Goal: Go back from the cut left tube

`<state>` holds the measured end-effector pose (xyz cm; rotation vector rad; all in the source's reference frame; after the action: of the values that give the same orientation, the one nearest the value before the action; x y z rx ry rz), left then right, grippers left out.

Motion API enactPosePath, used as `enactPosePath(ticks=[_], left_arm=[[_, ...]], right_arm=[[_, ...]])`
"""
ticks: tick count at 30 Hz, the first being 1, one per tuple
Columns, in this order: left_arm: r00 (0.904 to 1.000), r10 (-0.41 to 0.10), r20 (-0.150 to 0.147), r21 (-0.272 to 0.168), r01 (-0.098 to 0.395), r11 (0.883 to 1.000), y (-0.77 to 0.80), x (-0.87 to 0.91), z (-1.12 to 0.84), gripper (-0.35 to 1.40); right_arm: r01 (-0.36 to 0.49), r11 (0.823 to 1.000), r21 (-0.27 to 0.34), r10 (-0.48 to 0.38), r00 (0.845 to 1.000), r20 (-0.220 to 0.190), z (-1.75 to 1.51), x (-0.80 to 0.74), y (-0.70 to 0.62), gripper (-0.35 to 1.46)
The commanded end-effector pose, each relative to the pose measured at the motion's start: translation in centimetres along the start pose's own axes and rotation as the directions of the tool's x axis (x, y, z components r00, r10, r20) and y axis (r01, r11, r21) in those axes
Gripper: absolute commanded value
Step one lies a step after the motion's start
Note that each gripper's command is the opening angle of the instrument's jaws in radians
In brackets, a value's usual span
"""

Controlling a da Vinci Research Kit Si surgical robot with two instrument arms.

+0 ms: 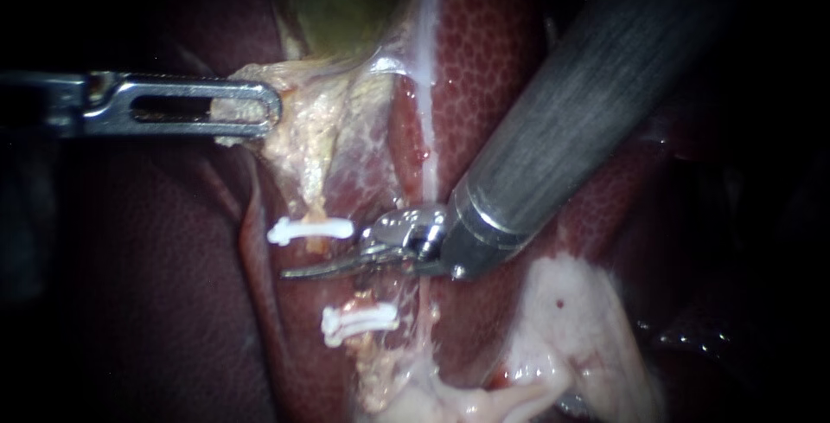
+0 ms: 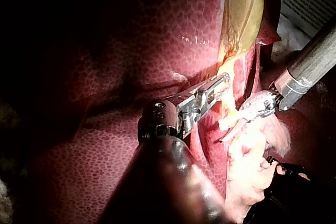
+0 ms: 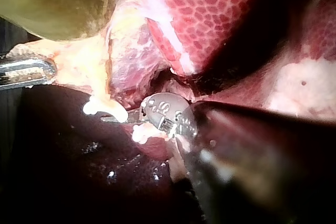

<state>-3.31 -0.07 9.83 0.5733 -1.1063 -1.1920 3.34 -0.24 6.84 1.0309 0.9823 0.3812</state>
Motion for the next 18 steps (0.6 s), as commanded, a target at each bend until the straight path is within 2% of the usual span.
enactPosePath(ticks=[1,6,8,10,11,13,16,18], left_arm=[[1.0,0.0,0.0,0.001,0.0,1.0,0.0,0.0,0.0,-0.35],[1.0,0.0,0.0,0.001,0.0,1.0,0.0,0.0,0.0,-0.35],[1.0,0.0,0.0,0.0,0.0,1.0,0.0,0.0,0.0,-0.35],[1.0,0.0,0.0,0.0,0.0,1.0,0.0,0.0,0.0,-0.35],[1.0,0.0,0.0,0.001,0.0,1.0,0.0,0.0,0.0,-0.35],[1.0,0.0,0.0,0.0,0.0,1.0,0.0,0.0,0.0,-0.35],[1.0,0.0,0.0,0.0,0.0,1.0,0.0,0.0,0.0,-0.35],[1.0,0.0,0.0,0.0,0.0,1.0,0.0,0.0,0.0,-0.35]], right_arm=[[0.0,1.0,0.0,0.0,1.0,0.0,0.0,0.0,-0.01,-0.35],[0.001,1.0,0.001,-0.001,1.0,0.001,-0.01,0.01,-0.04,-0.35],[0.002,1.0,-0.012,-0.002,1.0,-0.012,-0.01,0.0,-0.06,-0.35],[0.002,0.999,-0.033,-0.003,1.0,-0.031,-0.02,0.01,-0.08,0.26],[0.007,0.999,-0.038,-0.009,0.999,-0.036,-0.02,0.02,-0.09,0.49],[0.013,0.999,-0.043,-0.015,0.999,-0.041,-0.02,0.02,-0.1,0.83],[0.031,0.998,-0.047,-0.033,0.999,-0.04,-0.01,0.02,-0.12,1.01],[0.043,0.998,-0.049,-0.045,0.998,-0.043,-0.01,0.02,-0.13,1.04]])
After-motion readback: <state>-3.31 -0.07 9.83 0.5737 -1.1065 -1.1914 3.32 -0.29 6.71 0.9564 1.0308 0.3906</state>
